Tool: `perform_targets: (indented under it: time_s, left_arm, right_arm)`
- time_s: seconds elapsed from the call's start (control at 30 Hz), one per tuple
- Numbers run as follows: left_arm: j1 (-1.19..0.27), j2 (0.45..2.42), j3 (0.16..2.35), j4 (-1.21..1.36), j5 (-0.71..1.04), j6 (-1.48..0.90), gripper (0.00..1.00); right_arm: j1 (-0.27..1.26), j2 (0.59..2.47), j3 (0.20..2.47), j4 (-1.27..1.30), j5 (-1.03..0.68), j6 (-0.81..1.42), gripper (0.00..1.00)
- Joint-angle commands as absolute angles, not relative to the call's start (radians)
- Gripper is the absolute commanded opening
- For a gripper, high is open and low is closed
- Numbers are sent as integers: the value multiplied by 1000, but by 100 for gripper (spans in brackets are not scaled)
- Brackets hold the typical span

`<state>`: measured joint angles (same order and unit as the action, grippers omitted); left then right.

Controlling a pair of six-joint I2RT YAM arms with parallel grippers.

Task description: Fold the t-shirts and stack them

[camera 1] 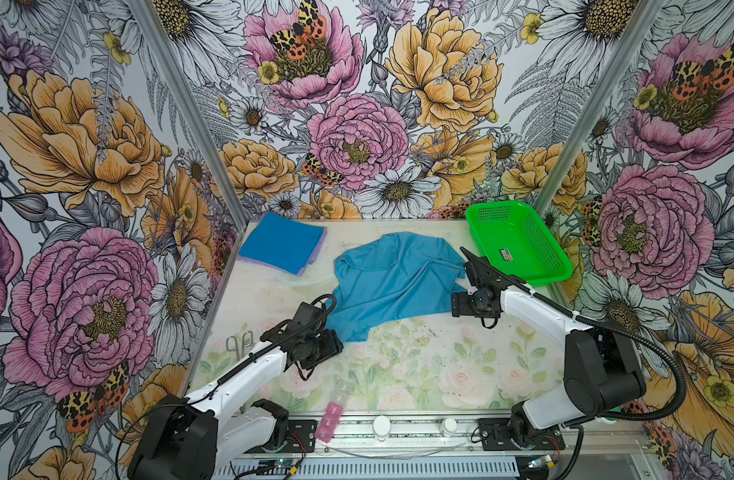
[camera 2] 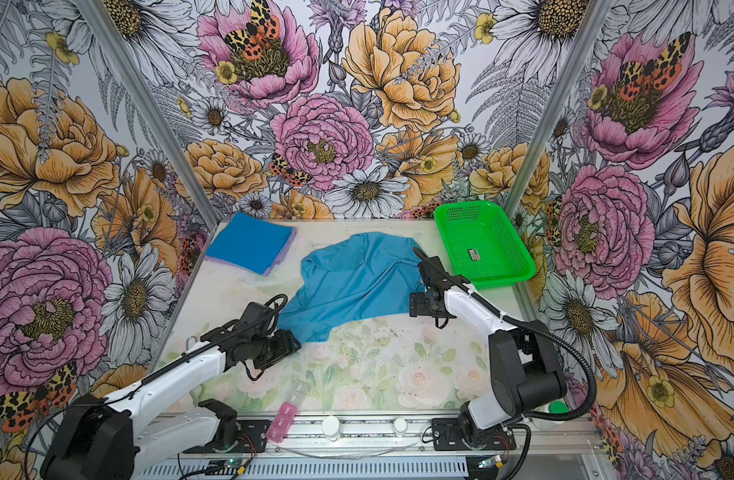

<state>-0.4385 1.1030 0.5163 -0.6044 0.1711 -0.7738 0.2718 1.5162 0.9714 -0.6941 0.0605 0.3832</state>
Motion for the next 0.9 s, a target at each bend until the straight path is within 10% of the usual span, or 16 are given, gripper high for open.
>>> perform_targets:
  time_s: [0.0,0.17,0.3,0.87]
  left_arm:
    - [-477,1120,517,-566,110,-802,64]
    - [-493,1123,503,-547,98,-807,41]
    - [-489,1093,514,-540,107,-802,0]
    - [-337,950,503,-547,240,-748,0]
  right_arm:
    - [255,1519,968,-651,84,396,86]
    - [228,1578,974,-631,92,402,74]
    - [213,1632,977,-617,97,401,61]
    - [138,1769,1032,-537,75,409,43]
